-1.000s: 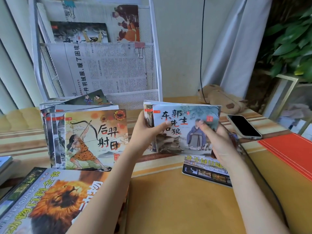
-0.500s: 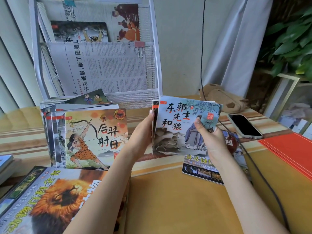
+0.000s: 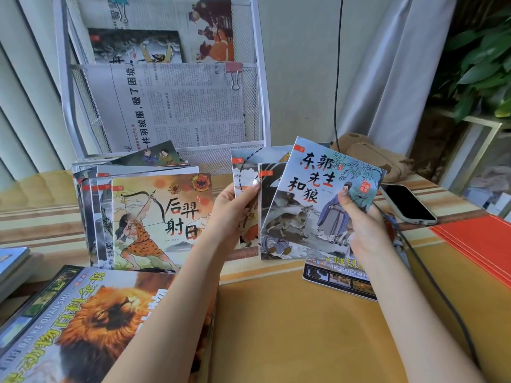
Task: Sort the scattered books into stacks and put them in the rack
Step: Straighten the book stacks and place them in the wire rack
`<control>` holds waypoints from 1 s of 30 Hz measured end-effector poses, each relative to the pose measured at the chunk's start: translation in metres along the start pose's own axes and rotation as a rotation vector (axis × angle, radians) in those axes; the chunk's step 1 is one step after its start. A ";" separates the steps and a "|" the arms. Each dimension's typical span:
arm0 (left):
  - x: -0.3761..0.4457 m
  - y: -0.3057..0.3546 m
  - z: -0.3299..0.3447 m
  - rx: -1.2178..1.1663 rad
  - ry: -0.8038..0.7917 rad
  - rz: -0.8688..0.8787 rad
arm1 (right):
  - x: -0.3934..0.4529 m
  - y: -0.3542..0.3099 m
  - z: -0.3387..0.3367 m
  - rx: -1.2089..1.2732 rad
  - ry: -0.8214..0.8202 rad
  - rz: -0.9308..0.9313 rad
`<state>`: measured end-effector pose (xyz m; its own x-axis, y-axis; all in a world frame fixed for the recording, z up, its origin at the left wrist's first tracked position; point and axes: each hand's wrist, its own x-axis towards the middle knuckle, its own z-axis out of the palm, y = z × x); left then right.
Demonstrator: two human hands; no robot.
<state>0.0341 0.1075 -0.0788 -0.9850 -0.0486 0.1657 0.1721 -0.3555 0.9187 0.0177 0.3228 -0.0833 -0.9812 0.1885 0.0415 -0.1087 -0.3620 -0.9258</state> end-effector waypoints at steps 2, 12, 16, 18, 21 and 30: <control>0.000 0.001 -0.001 0.013 -0.003 0.000 | 0.001 0.001 0.000 0.013 0.009 0.006; -0.004 0.004 0.006 -0.036 -0.113 -0.104 | 0.006 0.004 -0.004 0.086 -0.002 0.058; -0.008 0.006 0.015 -0.014 -0.125 -0.123 | 0.010 0.005 -0.010 0.116 -0.122 0.113; -0.011 0.007 0.021 0.015 -0.150 -0.131 | 0.010 0.006 -0.012 0.129 -0.148 0.146; -0.014 0.006 0.028 0.047 -0.198 -0.138 | 0.012 0.008 -0.014 0.145 -0.145 0.163; -0.011 0.005 0.020 0.035 -0.139 -0.106 | 0.012 0.007 -0.013 0.118 -0.144 0.143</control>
<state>0.0466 0.1250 -0.0685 -0.9865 0.1181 0.1134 0.0705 -0.3184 0.9453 0.0068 0.3345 -0.0945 -0.9997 -0.0016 -0.0254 0.0231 -0.4813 -0.8763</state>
